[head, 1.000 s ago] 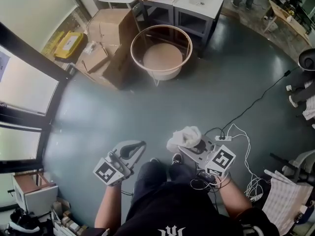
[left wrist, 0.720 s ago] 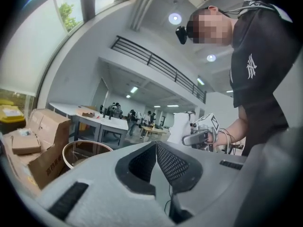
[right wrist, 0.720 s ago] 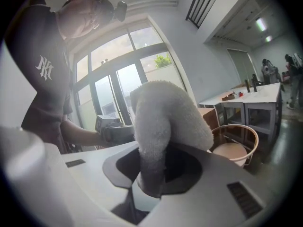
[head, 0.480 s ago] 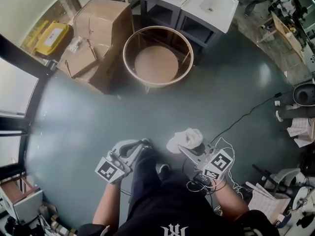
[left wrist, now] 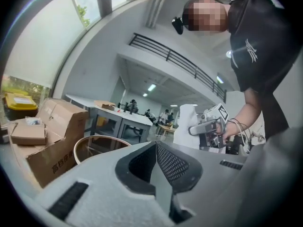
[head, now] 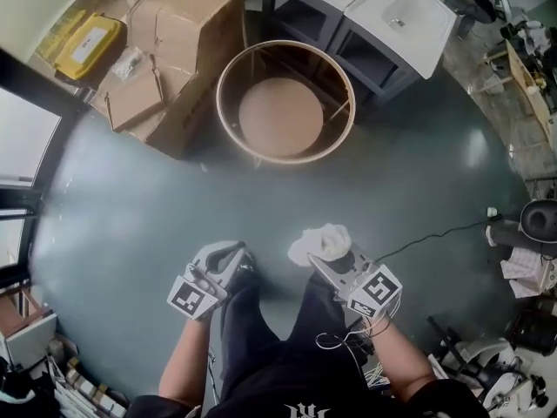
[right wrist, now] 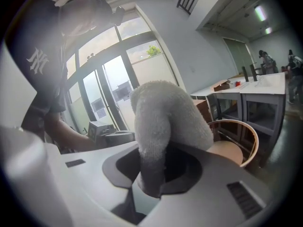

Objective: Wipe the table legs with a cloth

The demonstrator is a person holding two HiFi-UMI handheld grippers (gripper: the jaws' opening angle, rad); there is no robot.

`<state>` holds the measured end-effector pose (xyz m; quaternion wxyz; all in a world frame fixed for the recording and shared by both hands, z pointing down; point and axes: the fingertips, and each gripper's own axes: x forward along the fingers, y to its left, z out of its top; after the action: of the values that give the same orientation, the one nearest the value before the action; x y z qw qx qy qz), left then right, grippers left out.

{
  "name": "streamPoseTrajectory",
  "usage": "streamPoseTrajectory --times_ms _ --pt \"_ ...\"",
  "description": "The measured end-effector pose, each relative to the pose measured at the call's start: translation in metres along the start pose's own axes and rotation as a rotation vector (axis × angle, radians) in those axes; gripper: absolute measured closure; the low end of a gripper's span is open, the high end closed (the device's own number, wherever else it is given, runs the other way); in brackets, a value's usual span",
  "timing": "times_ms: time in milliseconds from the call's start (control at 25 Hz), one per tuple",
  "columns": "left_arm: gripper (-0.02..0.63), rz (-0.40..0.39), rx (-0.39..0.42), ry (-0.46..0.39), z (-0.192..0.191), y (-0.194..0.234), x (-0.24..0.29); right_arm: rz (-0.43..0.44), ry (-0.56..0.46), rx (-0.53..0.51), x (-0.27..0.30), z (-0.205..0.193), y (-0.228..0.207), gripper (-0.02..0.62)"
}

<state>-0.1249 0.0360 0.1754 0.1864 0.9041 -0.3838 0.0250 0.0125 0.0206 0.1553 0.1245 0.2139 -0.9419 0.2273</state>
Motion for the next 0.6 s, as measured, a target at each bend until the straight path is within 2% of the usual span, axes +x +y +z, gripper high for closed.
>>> streamPoseTrajectory --times_ms 120,280,400,600 --pt "0.601 0.076 -0.011 0.0 -0.03 0.005 0.03 0.044 0.02 0.002 0.004 -0.033 -0.044 0.512" --pt "0.601 0.213 -0.017 0.0 -0.092 0.01 0.077 0.127 0.069 0.023 0.019 -0.097 -0.114 0.512" --pt "0.601 0.3 -0.021 -0.023 -0.137 0.014 0.107 0.201 0.114 -0.02 0.031 -0.145 -0.151 0.512" --pt "0.601 0.345 -0.023 -0.077 -0.219 0.05 0.144 0.262 0.172 -0.083 0.081 -0.232 -0.197 0.512"
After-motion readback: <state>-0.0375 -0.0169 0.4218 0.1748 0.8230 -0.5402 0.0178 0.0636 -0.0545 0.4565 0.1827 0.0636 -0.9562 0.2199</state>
